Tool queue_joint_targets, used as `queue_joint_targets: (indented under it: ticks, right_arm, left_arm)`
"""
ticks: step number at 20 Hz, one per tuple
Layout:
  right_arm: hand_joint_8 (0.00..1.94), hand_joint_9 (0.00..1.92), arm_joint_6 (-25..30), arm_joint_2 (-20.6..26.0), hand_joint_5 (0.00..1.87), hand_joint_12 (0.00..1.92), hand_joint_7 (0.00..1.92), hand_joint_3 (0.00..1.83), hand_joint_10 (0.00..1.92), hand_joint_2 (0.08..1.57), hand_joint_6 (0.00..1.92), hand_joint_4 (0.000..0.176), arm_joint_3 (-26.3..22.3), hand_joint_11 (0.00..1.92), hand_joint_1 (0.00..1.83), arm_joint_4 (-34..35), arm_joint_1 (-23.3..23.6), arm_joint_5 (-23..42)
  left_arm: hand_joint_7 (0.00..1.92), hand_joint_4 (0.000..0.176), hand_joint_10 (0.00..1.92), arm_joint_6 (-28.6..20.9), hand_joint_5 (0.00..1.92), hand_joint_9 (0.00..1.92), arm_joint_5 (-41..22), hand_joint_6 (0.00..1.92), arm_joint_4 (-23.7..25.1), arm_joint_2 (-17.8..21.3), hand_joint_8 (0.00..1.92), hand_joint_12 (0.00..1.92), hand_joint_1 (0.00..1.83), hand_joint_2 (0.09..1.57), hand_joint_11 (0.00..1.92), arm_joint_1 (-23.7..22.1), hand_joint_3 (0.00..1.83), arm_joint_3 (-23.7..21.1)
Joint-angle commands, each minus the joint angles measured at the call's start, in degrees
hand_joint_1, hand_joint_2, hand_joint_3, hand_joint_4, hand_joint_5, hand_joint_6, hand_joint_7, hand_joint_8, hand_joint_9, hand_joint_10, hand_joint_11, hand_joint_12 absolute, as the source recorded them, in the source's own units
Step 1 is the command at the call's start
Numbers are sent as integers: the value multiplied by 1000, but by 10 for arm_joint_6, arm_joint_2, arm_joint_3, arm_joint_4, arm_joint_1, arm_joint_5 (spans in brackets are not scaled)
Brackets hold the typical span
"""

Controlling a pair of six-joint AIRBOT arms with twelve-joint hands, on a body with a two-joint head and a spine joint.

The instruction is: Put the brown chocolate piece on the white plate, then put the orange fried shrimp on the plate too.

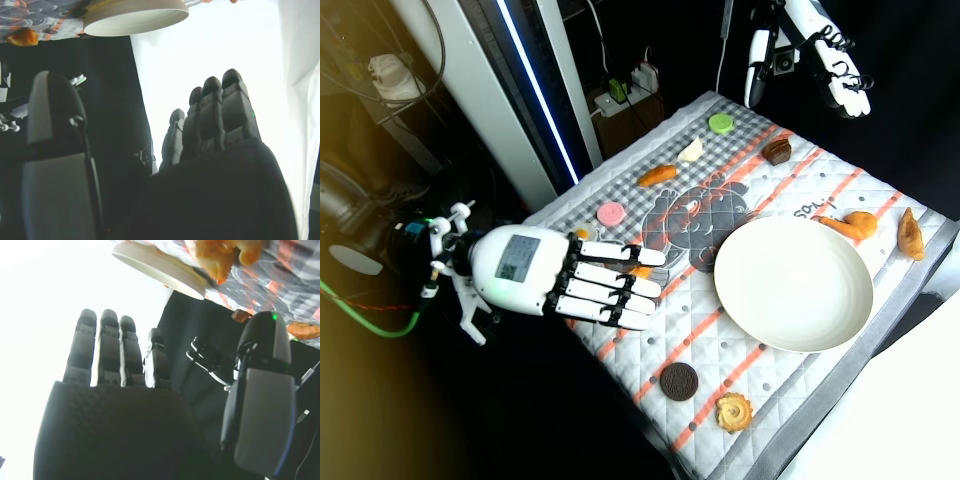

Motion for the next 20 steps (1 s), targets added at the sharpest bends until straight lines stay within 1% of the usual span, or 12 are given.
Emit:
queue_joint_targets:
  ticks: [1,4,5,6,7,9,10,12,14,16,19,20]
  right_arm:
    - [6,412,2,1,488,586,435,9,18,1234,8,44,2,193,692,10,5,67]
    - [0,411,2,1,480,581,425,9,11,1246,2,49,2,196,681,10,5,67]
    - [0,406,2,1,481,578,425,6,7,1244,1,44,2,185,693,10,5,67]
    - [1,402,2,1,488,573,428,5,4,1245,4,42,2,172,702,9,5,67]
    - [1,402,2,1,488,573,428,5,4,1245,4,42,1,172,702,9,5,67]
    - [0,406,2,1,477,580,418,2,3,1241,0,59,1,178,684,8,5,67]
    - [0,406,2,1,476,581,418,2,2,1243,0,63,1,179,688,7,6,67]
    - [2,409,2,1,471,587,418,4,3,1249,1,47,0,191,687,5,6,67]
    - [4,425,2,1,475,591,426,2,8,1246,2,59,0,206,674,3,7,67]
    - [0,399,2,1,486,537,428,0,0,1252,0,43,0,177,700,1,9,68]
    - [0,398,2,1,482,521,423,1,5,1255,0,52,-1,186,692,-2,9,68]
    - [0,402,2,1,473,523,421,2,5,1259,0,51,-1,197,679,-3,9,68]
  left_arm:
    - [730,84,18,-3,719,730,-65,2,1,1,5,741,591,1164,310,-6,1,3]
    - [722,123,10,9,595,732,-59,0,-2,0,0,725,598,1128,294,-6,0,4]
    - [652,128,1,54,453,708,-50,0,-19,-2,0,711,599,1085,284,-7,0,-1]
    - [535,150,0,165,352,626,-32,0,-65,-13,0,760,682,975,216,-17,0,-7]
    - [535,150,0,198,352,626,-26,0,-78,-17,0,760,682,975,216,-20,0,-8]
    - [486,173,0,249,290,609,-15,0,-101,-27,0,769,724,937,194,-22,0,-9]
    - [503,166,8,267,295,629,-9,4,-112,-31,8,773,713,934,209,-22,0,-7]
    - [500,174,2,300,271,632,5,0,-136,-41,0,722,693,934,223,-24,0,1]
    - [526,174,5,333,308,645,17,14,-155,-46,9,703,782,907,226,-25,0,6]
    - [575,143,3,364,366,653,31,4,-173,-54,4,739,865,891,199,-26,0,13]
    - [659,114,18,404,426,746,53,8,-201,-73,7,830,904,882,237,-34,0,30]
    - [687,96,25,406,450,794,59,1,-206,-77,2,1052,959,877,234,-36,0,36]
